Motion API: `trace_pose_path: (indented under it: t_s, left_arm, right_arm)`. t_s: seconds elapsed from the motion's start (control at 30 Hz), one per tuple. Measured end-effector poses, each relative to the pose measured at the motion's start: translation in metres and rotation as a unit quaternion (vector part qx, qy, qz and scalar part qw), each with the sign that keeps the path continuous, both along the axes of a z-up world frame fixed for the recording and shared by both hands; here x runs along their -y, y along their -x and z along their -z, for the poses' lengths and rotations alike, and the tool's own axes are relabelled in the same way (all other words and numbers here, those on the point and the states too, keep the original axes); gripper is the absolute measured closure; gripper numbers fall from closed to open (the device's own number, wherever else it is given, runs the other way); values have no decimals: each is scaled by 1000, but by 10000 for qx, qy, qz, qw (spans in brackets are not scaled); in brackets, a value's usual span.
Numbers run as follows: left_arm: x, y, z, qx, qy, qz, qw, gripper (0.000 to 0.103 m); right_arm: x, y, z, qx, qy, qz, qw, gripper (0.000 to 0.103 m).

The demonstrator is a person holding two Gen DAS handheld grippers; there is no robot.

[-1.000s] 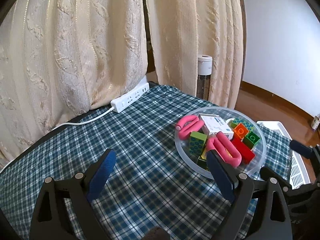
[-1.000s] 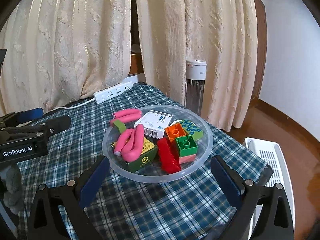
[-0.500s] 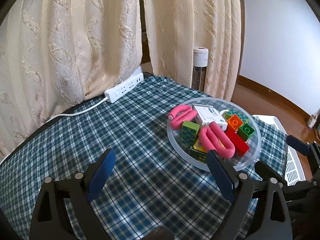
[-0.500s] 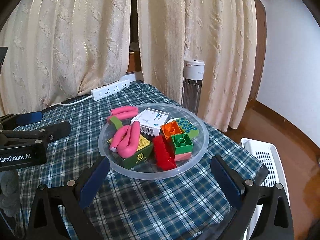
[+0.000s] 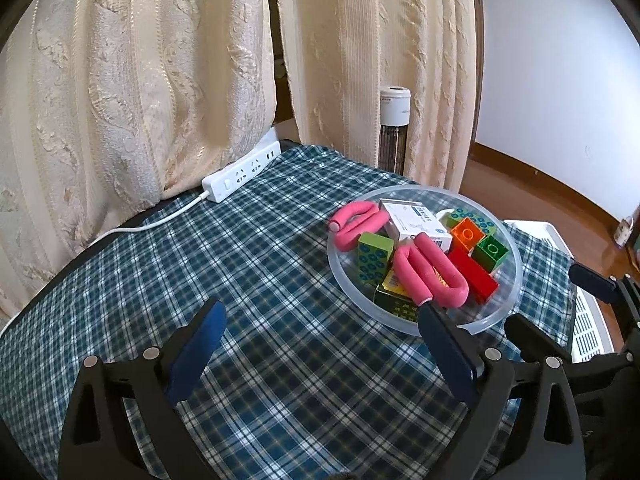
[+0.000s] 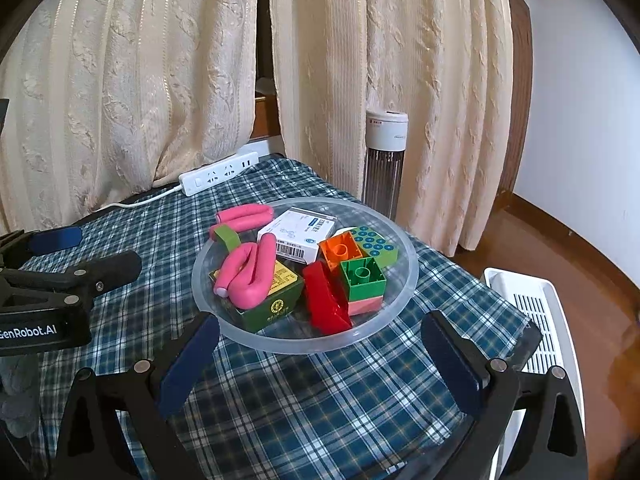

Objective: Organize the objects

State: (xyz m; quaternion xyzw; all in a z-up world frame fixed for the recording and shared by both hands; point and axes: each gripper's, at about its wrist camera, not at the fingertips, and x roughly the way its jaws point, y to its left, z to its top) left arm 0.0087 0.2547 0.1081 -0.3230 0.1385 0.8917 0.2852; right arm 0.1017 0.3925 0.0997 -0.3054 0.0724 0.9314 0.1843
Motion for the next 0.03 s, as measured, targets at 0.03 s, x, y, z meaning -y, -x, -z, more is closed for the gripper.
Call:
trace_pose_path:
  t_s: [0.03]
  left_arm:
    - [0, 1, 1, -10, 27, -29, 10000, 6]
  right_arm:
    - [0, 0, 0, 4, 10, -4, 10000, 0]
